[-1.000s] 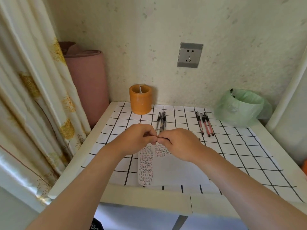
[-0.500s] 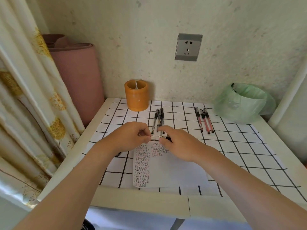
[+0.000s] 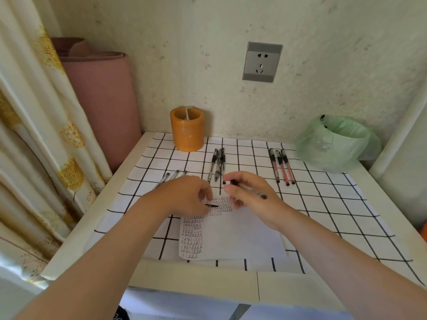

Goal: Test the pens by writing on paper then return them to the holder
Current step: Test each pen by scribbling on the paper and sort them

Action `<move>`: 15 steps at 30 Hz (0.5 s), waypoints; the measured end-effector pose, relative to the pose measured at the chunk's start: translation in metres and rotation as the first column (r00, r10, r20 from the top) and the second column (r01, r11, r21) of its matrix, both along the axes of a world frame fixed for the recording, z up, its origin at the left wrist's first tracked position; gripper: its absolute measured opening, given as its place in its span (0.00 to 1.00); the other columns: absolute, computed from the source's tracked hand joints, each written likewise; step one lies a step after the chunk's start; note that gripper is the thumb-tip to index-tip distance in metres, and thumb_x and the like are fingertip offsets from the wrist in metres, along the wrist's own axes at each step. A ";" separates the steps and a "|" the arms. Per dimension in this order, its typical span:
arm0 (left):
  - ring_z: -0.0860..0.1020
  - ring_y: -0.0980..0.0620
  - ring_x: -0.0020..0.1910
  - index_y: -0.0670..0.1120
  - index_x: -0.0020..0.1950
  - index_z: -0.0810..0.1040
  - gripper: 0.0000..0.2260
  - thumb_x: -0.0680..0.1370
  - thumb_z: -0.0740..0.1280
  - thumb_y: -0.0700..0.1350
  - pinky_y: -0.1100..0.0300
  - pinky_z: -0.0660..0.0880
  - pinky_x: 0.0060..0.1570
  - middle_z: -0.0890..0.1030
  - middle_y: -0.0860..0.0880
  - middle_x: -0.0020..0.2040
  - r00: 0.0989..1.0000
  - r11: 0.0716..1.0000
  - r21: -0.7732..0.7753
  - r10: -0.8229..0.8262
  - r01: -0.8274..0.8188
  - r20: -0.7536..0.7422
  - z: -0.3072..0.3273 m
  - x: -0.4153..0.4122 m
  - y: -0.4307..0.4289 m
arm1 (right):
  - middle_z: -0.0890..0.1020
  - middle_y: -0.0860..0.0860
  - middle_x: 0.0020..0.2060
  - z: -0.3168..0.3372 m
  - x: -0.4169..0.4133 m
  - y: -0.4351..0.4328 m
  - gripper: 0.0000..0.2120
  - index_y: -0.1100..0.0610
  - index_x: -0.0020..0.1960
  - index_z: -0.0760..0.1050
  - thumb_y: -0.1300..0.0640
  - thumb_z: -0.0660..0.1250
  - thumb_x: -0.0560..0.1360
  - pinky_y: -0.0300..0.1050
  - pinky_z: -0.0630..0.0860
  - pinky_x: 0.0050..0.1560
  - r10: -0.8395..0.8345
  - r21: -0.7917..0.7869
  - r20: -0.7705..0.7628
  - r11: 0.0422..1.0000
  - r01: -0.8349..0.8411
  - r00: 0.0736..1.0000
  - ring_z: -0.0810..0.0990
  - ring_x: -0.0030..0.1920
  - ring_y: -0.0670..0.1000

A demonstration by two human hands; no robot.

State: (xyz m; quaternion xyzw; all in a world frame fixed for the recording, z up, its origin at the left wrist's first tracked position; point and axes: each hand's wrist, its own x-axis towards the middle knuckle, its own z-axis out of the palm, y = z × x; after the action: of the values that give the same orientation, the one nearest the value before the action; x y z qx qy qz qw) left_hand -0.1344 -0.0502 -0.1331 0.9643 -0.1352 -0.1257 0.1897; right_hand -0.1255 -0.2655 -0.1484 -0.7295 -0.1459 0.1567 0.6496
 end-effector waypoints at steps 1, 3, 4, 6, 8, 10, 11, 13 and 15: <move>0.76 0.62 0.45 0.60 0.53 0.78 0.13 0.71 0.73 0.57 0.60 0.74 0.42 0.77 0.60 0.48 1.000 1.000 -0.012 -0.016 0.016 -0.003 -0.001 0.000 -0.001 | 0.80 0.54 0.37 -0.001 -0.001 0.000 0.05 0.53 0.52 0.80 0.55 0.67 0.79 0.46 0.75 0.31 -0.005 0.016 -0.017 1.000 0.006 1.000 0.79 0.36 0.53; 0.75 0.62 0.44 0.60 0.53 0.78 0.13 0.71 0.74 0.58 0.62 0.71 0.40 0.76 0.60 0.47 0.999 0.999 -0.026 -0.042 0.042 0.002 -0.003 0.001 -0.002 | 0.79 0.54 0.33 -0.006 -0.002 0.001 0.09 0.53 0.48 0.80 0.54 0.61 0.81 0.42 0.66 0.25 -0.016 0.003 -0.042 1.000 0.016 0.999 0.77 0.30 0.54; 0.75 0.62 0.44 0.61 0.52 0.78 0.12 0.71 0.74 0.57 0.62 0.70 0.39 0.76 0.60 0.47 0.999 0.999 -0.023 -0.048 0.049 0.012 -0.005 0.002 -0.002 | 0.80 0.55 0.32 -0.008 -0.002 0.001 0.09 0.53 0.48 0.79 0.57 0.60 0.80 0.41 0.64 0.24 -0.017 -0.011 -0.043 1.000 0.017 0.999 0.77 0.28 0.55; 0.75 0.62 0.43 0.61 0.50 0.78 0.08 0.72 0.74 0.54 0.62 0.70 0.38 0.77 0.60 0.46 0.999 0.999 -0.011 -0.047 0.047 0.027 -0.008 0.004 -0.002 | 0.81 0.56 0.32 -0.011 -0.003 0.002 0.09 0.54 0.48 0.78 0.65 0.62 0.76 0.38 0.62 0.23 -0.009 -0.053 -0.027 0.999 0.008 1.000 0.79 0.28 0.55; 0.75 0.63 0.42 0.61 0.49 0.78 0.08 0.73 0.73 0.52 0.63 0.69 0.37 0.77 0.60 0.45 0.999 0.999 -0.016 -0.046 0.046 0.025 -0.010 0.005 -0.001 | 0.82 0.56 0.31 -0.012 -0.004 0.002 0.10 0.57 0.44 0.77 0.70 0.63 0.72 0.36 0.63 0.22 0.009 -0.094 0.000 0.996 -0.009 1.000 0.80 0.28 0.53; 0.74 0.63 0.42 0.61 0.50 0.78 0.08 0.73 0.73 0.52 0.64 0.68 0.36 0.77 0.60 0.46 0.998 0.998 -0.018 -0.056 0.056 0.021 -0.011 0.005 -0.001 | 0.81 0.56 0.27 -0.013 -0.003 0.001 0.09 0.59 0.40 0.76 0.72 0.66 0.71 0.36 0.67 0.23 0.024 -0.141 0.040 0.990 -0.018 0.999 0.78 0.26 0.51; 0.74 0.63 0.42 0.61 0.51 0.78 0.09 0.73 0.73 0.52 0.64 0.67 0.35 0.77 0.60 0.46 0.998 0.998 -0.018 -0.062 0.062 0.017 -0.011 0.006 -0.002 | 0.80 0.56 0.26 -0.013 -0.002 0.000 0.09 0.59 0.39 0.76 0.72 0.67 0.70 0.38 0.69 0.24 0.030 -0.166 0.055 0.986 -0.020 0.998 0.77 0.25 0.51; 0.74 0.63 0.43 0.61 0.53 0.78 0.10 0.73 0.73 0.53 0.64 0.67 0.36 0.77 0.60 0.46 0.998 0.997 -0.020 -0.069 0.069 0.010 -0.009 0.005 -0.003 | 0.79 0.54 0.25 -0.014 -0.002 -0.002 0.09 0.59 0.36 0.75 0.70 0.69 0.70 0.41 0.71 0.25 0.036 -0.213 0.105 0.977 -0.013 0.994 0.75 0.24 0.51; 0.74 0.63 0.44 0.61 0.55 0.78 0.14 0.71 0.74 0.57 0.64 0.67 0.36 0.75 0.60 0.47 0.997 0.997 -0.020 -0.075 0.075 0.018 -0.009 0.004 -0.004 | 0.77 0.51 0.25 -0.017 -0.003 -0.002 0.10 0.58 0.34 0.74 0.69 0.69 0.69 0.40 0.69 0.25 0.045 -0.236 0.156 0.972 -0.007 0.987 0.73 0.24 0.49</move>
State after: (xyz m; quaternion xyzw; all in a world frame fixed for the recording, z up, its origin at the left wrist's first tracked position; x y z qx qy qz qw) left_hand -0.1305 -0.0541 -0.1417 0.9576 -0.1743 -0.1231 0.1936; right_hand -0.1283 -0.2678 -0.1657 -0.8093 -0.1876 0.1223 0.5431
